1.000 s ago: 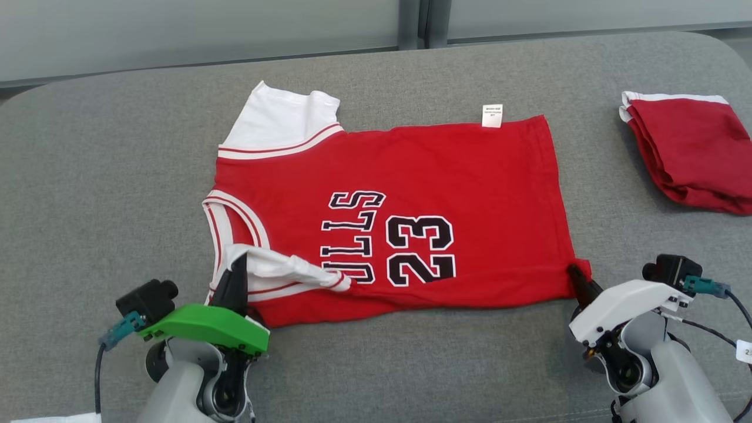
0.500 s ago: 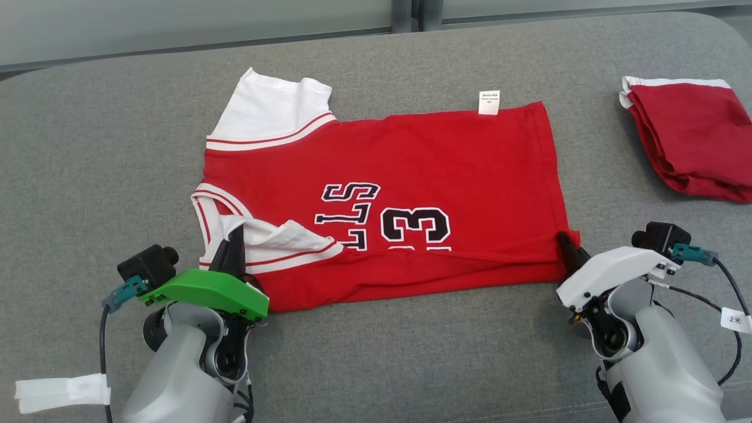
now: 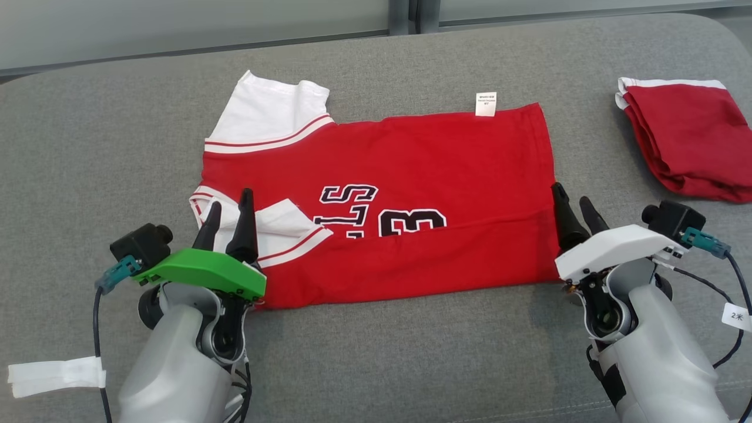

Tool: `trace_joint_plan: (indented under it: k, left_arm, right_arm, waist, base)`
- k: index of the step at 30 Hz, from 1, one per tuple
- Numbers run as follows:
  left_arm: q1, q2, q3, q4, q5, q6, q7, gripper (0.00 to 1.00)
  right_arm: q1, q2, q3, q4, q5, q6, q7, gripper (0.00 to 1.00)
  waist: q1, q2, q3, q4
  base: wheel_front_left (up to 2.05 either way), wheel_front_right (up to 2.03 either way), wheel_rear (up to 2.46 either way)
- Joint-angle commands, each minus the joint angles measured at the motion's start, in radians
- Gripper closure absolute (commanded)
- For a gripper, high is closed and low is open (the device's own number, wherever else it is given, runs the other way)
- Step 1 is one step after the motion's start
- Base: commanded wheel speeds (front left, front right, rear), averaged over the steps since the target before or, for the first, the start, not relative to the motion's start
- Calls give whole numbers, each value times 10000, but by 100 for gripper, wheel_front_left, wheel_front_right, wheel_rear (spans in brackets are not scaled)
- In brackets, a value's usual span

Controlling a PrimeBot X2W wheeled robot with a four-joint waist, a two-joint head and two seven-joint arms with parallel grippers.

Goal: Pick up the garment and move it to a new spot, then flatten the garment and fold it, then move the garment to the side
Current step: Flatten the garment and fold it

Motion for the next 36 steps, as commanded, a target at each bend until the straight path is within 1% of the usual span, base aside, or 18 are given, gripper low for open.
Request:
trace_joint_plan:
  k: [1, 8, 13, 18, 21, 27, 31, 36]
  left_arm:
    - [120, 113, 136, -146, 70, -25, -41, 0]
    - [742, 288, 567, -833, 193, -26, -32, 0]
    - [1753, 502, 1034, -1522, 240, -25, -33, 0]
    - [2928, 514, 1380, -1847, 235, 15, -33, 0]
    - [3450, 443, 1395, -1943, 73, 137, 42, 0]
    - [4131, 217, 1288, -2180, -408, 258, 727, 0]
    - [4270, 48, 1217, -2191, -751, 353, 1165, 0]
    - [4234, -61, 1257, -2072, -1043, 435, 1340, 0]
  right_arm:
    - [238, -41, -84, -152, -144, 3, -142, 0]
    - [706, -44, -450, -890, -440, 3, -310, 0]
    - [1510, -38, -766, -1844, -892, 3, -339, 0]
    - [2503, -38, -980, -2713, -1376, 3, -318, 0]
    - [3043, -41, -1023, -3130, -1379, 3, -264, 0]
    - [3827, -40, -1001, -3713, -1326, 3, -84, 0]
    - [4066, -41, -944, -3934, -1294, 3, 24, 0]
    - [4087, -40, -854, -4043, -1249, 3, 48, 0]
  waist:
    - [0, 0, -30, -7]
    - [0, 0, -192, -11]
    - [0, 0, -407, 62]
    - [0, 0, -621, 148]
    - [0, 0, -701, 189]
    - [0, 0, -767, 198]
    - [0, 0, -733, 98]
    - [0, 0, -617, -90]
  base:
    - [0, 0, 0]
    - [0, 0, 0]
    - [0, 0, 0]
    - [0, 0, 0]
    - [0, 0, 0]
    - [0, 0, 0]
    - [0, 0, 0]
    - [0, 0, 0]
